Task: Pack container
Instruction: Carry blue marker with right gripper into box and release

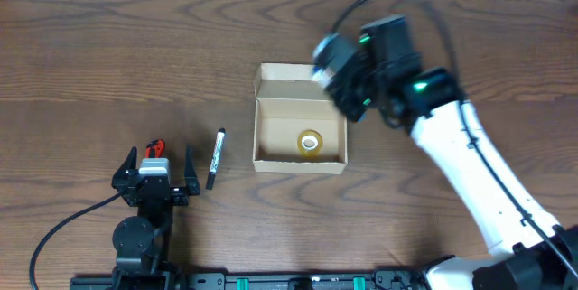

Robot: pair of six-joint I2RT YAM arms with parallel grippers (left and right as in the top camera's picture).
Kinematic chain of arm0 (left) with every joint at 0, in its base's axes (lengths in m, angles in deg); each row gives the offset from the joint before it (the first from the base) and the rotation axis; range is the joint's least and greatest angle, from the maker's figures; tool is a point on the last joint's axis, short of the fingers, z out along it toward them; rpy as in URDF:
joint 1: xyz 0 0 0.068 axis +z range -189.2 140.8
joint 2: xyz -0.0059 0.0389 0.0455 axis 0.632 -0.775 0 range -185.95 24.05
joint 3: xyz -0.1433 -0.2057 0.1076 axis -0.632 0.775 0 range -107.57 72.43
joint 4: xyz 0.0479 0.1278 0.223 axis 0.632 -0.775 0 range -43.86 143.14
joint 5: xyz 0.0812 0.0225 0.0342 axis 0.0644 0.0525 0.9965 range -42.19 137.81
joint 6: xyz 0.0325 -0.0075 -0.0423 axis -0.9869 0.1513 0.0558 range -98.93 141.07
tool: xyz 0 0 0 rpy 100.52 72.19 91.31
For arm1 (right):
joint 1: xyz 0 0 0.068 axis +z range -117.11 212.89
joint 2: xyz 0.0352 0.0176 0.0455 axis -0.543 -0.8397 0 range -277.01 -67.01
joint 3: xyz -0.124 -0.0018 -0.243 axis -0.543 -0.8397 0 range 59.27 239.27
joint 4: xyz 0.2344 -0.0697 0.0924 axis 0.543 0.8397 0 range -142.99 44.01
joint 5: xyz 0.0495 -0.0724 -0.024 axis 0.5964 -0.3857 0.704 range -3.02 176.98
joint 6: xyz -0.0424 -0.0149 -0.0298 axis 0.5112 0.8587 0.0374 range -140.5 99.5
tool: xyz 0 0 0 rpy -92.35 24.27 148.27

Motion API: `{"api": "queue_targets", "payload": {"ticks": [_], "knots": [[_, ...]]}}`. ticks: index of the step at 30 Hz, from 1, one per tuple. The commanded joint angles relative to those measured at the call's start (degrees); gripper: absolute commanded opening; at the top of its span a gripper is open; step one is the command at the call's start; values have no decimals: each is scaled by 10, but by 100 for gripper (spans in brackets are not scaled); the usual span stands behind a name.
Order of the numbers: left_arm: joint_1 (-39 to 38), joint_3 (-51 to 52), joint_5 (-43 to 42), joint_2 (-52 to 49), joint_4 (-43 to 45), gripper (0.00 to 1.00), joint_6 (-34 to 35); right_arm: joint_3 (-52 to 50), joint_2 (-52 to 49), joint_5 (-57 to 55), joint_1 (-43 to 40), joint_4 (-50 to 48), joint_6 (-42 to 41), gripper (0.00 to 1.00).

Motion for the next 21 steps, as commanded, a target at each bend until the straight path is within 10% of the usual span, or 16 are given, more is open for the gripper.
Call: {"api": "queue_targets", "payload": {"ticks": [1, 21], "knots": [[4, 19, 2, 4, -9, 95, -10, -2, -9, -4, 55, 15, 192, 1], [4, 19, 2, 4, -9, 95, -10, -2, -206, -40, 96, 29, 239, 1]]}}
